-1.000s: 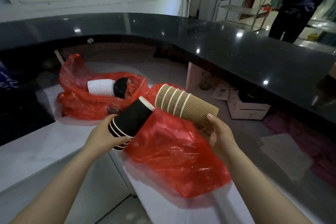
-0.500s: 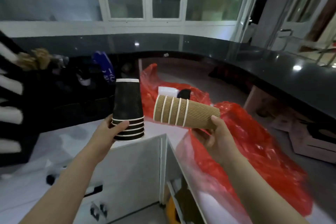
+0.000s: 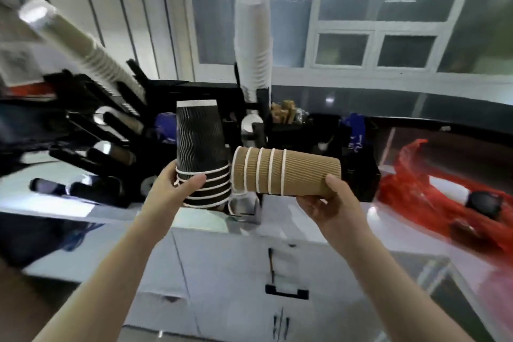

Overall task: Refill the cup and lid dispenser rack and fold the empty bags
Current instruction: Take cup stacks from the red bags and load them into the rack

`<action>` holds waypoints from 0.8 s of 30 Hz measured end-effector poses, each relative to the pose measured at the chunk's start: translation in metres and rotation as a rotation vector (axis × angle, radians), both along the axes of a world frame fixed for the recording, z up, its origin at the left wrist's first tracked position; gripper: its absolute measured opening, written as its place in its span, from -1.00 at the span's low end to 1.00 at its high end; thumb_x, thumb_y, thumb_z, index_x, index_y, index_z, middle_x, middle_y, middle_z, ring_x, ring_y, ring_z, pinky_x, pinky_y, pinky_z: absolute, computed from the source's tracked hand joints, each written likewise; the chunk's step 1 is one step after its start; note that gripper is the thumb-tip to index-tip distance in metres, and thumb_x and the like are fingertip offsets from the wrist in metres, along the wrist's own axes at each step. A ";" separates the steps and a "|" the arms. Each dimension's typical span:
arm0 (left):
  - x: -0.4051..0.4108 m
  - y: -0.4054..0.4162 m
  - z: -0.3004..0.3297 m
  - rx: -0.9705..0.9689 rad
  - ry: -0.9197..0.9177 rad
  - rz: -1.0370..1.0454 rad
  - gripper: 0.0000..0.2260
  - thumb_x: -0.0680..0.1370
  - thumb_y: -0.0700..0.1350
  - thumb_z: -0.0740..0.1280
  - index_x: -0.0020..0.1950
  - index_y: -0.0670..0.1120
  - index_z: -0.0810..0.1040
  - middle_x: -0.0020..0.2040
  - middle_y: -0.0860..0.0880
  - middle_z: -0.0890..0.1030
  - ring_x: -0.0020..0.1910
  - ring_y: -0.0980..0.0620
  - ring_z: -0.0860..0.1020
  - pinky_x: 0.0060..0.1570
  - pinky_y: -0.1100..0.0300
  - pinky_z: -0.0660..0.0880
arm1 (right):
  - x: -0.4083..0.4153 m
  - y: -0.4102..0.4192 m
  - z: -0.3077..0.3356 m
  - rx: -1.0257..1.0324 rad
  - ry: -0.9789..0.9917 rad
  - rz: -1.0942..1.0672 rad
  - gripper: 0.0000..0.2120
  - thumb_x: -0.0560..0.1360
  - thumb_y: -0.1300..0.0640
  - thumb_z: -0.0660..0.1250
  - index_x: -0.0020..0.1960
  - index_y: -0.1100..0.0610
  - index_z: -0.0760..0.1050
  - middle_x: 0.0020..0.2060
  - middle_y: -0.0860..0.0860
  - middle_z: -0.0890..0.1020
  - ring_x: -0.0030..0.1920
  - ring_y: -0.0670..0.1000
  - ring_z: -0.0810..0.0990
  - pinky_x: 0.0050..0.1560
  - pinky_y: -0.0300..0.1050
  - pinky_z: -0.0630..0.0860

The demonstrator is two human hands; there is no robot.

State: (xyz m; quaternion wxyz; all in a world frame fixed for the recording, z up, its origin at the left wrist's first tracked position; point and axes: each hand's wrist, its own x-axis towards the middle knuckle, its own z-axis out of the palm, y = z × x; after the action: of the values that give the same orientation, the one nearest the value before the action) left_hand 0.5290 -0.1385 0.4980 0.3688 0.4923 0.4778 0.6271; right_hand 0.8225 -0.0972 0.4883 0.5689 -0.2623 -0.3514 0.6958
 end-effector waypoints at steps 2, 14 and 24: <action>-0.039 -0.017 0.000 -0.001 0.030 0.044 -0.45 0.25 0.09 0.48 0.19 -0.05 0.54 0.10 -0.09 0.66 0.14 -0.11 0.60 0.17 -0.03 0.47 | -0.047 0.001 0.008 -0.022 -0.008 0.058 -0.69 0.36 0.05 0.35 0.07 0.14 0.54 -0.11 0.08 0.66 -0.07 0.07 0.66 -0.14 -0.05 0.62; -0.217 -0.031 0.003 -0.027 0.027 0.236 -0.51 0.29 0.13 0.46 0.19 0.02 0.55 0.06 -0.02 0.68 0.05 0.00 0.64 0.05 0.08 0.53 | -0.288 0.040 0.049 0.056 0.017 0.348 -0.47 0.33 0.05 0.43 0.28 0.04 0.42 0.12 0.10 0.65 0.13 0.15 0.63 0.02 0.27 0.57; -0.331 0.009 0.020 0.085 0.090 0.392 -0.54 0.29 0.11 0.48 0.17 0.08 0.55 0.11 -0.01 0.66 0.11 0.00 0.62 0.04 0.12 0.52 | -0.431 0.090 0.077 0.347 0.049 0.201 -0.50 0.27 0.01 0.54 0.17 -0.02 0.49 0.07 -0.01 0.67 0.10 0.05 0.65 0.05 0.15 0.60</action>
State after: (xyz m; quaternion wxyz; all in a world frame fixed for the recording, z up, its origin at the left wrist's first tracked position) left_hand 0.1981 -0.1296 0.5178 0.1971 0.4326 0.5535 0.6839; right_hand 0.3913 -0.0071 0.5651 0.5418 -0.1070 -0.4762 0.6843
